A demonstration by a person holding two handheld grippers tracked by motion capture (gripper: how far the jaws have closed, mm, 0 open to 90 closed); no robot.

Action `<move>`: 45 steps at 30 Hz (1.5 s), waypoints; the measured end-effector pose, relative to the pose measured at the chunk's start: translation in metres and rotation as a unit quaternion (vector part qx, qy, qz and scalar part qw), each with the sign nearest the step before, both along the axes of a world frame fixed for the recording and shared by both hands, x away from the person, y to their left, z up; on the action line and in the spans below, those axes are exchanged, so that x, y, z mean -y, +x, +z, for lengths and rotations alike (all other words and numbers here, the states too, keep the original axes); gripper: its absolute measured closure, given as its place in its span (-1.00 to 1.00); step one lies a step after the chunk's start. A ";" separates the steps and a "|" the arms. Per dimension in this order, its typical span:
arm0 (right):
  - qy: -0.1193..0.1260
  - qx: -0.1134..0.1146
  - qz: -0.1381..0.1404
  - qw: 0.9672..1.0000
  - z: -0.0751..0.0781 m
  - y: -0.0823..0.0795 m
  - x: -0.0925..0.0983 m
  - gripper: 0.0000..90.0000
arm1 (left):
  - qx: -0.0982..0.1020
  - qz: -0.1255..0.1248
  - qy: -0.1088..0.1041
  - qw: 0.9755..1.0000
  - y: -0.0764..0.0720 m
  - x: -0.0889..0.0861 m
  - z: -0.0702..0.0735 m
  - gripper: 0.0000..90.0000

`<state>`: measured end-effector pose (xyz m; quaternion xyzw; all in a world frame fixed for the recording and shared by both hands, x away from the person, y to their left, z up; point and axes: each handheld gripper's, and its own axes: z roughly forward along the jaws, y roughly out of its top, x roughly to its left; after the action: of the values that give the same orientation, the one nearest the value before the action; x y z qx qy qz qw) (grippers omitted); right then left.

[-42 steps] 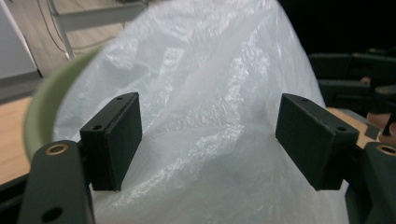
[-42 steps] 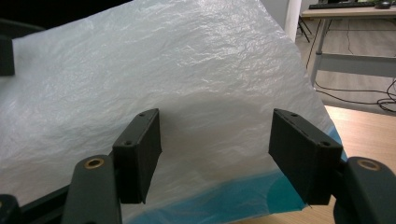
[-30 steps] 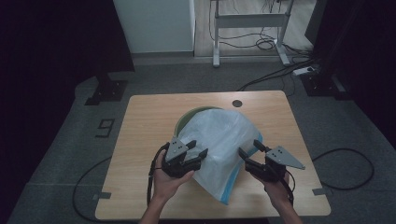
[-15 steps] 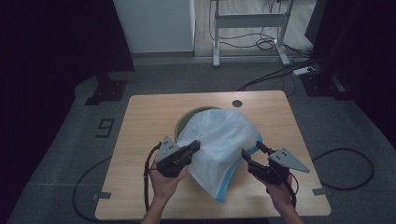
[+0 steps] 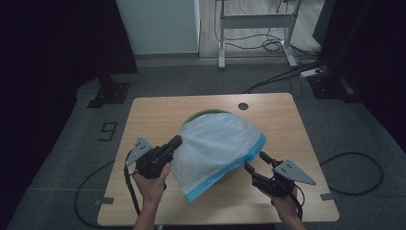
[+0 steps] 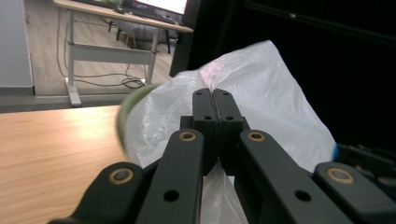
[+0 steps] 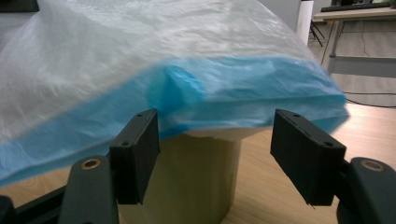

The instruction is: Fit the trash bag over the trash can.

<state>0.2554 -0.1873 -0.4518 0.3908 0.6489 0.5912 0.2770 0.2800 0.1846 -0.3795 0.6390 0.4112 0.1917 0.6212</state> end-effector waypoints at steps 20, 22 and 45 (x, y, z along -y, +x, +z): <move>-0.022 0.042 0.017 0.999 0.026 0.006 -0.017 -0.14 | 0.034 0.024 0.039 0.998 -0.015 -0.006 0.007 -0.10; -0.025 0.049 0.018 0.998 0.031 0.004 -0.017 -0.10 | 0.047 0.030 0.050 0.997 -0.020 -0.007 0.009 -0.14; -0.021 0.020 0.014 0.999 0.045 0.015 -0.011 0.85 | 0.078 0.013 0.073 0.994 -0.038 -0.007 0.015 -0.21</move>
<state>0.2709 -0.1760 -0.4072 0.3642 0.6607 0.5891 0.2895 0.2418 0.1915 -0.3643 0.6604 0.3546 0.2787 0.6004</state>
